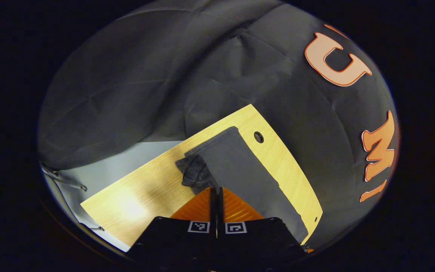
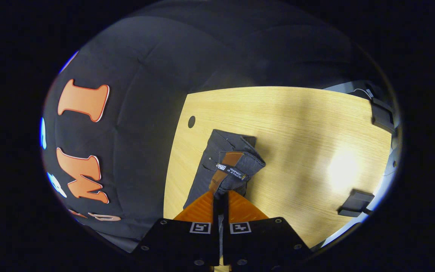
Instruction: Grasp the waist and the cuffs of the jeans and fold them to make the two legs overlap; first hold the waist and fold one-third of the jeans toward the cuffs, then hold the cuffs and fold the remaining one-third in the same direction to finish folding.
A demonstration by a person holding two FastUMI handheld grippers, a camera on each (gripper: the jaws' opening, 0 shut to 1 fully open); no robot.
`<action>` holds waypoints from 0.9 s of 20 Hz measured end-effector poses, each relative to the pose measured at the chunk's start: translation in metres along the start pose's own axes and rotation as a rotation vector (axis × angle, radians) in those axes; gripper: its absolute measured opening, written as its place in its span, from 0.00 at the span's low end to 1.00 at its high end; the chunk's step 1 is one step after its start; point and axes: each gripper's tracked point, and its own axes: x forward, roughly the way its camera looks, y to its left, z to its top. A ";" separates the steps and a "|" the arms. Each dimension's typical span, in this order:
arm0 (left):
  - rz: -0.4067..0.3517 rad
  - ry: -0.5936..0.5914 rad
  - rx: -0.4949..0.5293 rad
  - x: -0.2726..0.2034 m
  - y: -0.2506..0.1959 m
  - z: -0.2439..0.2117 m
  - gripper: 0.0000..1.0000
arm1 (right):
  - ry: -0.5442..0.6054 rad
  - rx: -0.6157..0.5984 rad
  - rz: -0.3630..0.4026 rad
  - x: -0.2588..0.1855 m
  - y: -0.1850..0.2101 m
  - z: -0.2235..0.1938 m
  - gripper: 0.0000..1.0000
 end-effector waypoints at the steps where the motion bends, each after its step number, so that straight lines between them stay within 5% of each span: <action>1: 0.000 0.008 0.013 0.010 -0.008 0.005 0.00 | 0.013 0.002 0.003 0.006 0.009 0.003 0.04; 11: 0.039 -0.014 0.163 0.053 -0.055 0.062 0.01 | 0.053 -0.080 -0.022 0.057 0.062 0.028 0.04; 18: 0.109 -0.001 0.191 0.097 -0.068 0.074 0.01 | 0.097 -0.062 -0.089 0.114 0.065 0.037 0.04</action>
